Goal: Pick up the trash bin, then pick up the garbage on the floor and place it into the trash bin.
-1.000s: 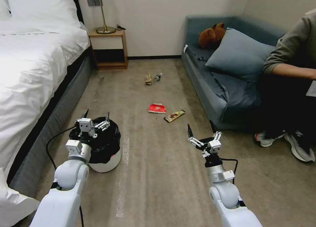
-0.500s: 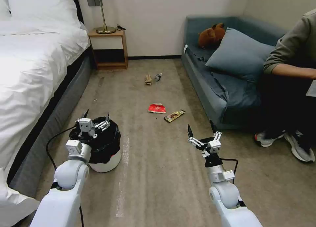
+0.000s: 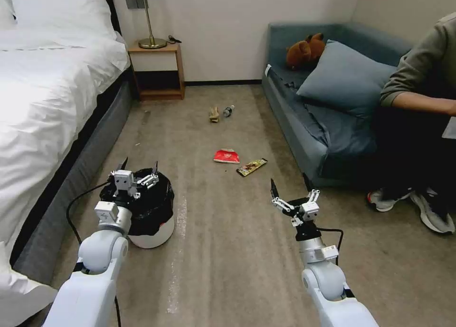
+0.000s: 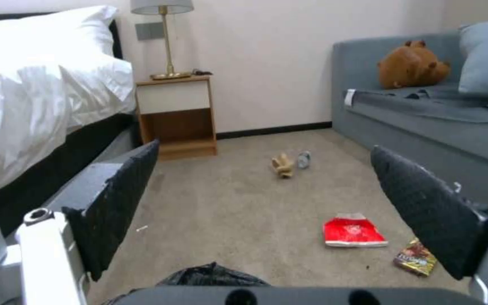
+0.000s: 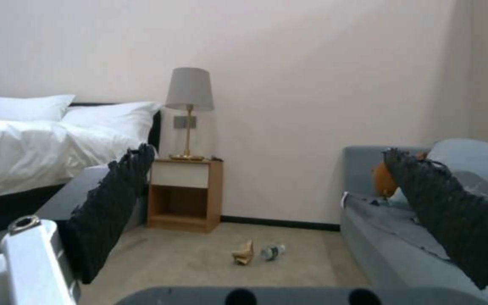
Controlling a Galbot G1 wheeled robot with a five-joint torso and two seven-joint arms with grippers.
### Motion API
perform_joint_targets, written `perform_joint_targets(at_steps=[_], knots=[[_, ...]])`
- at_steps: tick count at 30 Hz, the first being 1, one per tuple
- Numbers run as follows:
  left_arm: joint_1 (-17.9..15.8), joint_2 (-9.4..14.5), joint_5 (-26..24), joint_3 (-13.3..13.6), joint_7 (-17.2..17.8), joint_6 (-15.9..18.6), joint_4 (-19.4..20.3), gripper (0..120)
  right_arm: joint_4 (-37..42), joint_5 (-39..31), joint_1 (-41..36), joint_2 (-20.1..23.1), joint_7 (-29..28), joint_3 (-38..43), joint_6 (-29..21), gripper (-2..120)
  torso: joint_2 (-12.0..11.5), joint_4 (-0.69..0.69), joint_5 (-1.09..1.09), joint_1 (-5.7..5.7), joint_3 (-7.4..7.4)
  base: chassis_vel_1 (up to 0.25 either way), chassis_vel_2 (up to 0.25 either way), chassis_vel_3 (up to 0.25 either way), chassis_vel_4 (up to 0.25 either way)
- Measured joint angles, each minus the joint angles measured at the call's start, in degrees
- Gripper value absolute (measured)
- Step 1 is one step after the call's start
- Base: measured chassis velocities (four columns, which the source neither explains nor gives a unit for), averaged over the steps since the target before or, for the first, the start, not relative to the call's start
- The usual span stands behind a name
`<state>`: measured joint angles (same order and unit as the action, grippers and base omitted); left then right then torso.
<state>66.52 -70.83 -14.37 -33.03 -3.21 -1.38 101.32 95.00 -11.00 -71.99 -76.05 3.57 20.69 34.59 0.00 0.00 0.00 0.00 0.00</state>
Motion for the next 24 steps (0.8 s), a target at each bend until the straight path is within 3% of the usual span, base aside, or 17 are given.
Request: perform_joint_targets(at_steps=[11, 18, 19, 21, 22, 24], knots=[[-0.1, 0.0, 0.1, 0.0, 0.0, -0.1, -0.3, 100, -1.2, 0.4, 0.3, -0.1, 0.3, 1.1, 0.3, 100, 0.0, 0.01, 0.01, 0.00, 0.00, 0.000, 0.000, 0.000, 0.000], [-3.3, -3.0, 4.1, 0.1, -0.5, -2.9, -10.1, 100, -12.0, 3.9, 3.0, -1.2, 3.5, 11.3, 3.1, 100, 0.0, 0.00, 0.01, 0.00, 0.00, 0.000, 0.000, 0.000, 0.000], [-3.3, -3.0, 4.1, 0.1, -0.5, -2.9, -10.1, 100, -12.0, 3.9, 3.0, -1.2, 3.5, 11.3, 3.1, 100, 0.0, 0.00, 0.01, 0.00, 0.00, 0.000, 0.000, 0.000, 0.000], [-5.1, -4.7, 6.3, 0.1, -0.9, -4.5, -15.4, 100, -17.3, 5.7, 4.4, -1.8, 5.1, 16.2, 4.5, 100, 0.0, 0.00, 0.01, 0.00, 0.00, 0.000, 0.000, 0.000, 0.000], [-5.1, -4.7, 6.3, 0.1, -0.9, -4.5, -15.4, 100, -17.3, 5.7, 4.4, -1.8, 5.1, 16.2, 4.5, 100, 0.0, 0.00, 0.01, 0.00, 0.00, 0.000, 0.000, 0.000, 0.000], [-6.5, -6.0, 8.0, 0.2, -1.2, -5.7, -19.7, 100, -21.5, 7.1, 5.4, -2.2, 6.4, 20.2, 5.6, 100, 0.0, 0.00, 0.01, 0.00, 0.00, 0.000, 0.000, 0.000, 0.000]])
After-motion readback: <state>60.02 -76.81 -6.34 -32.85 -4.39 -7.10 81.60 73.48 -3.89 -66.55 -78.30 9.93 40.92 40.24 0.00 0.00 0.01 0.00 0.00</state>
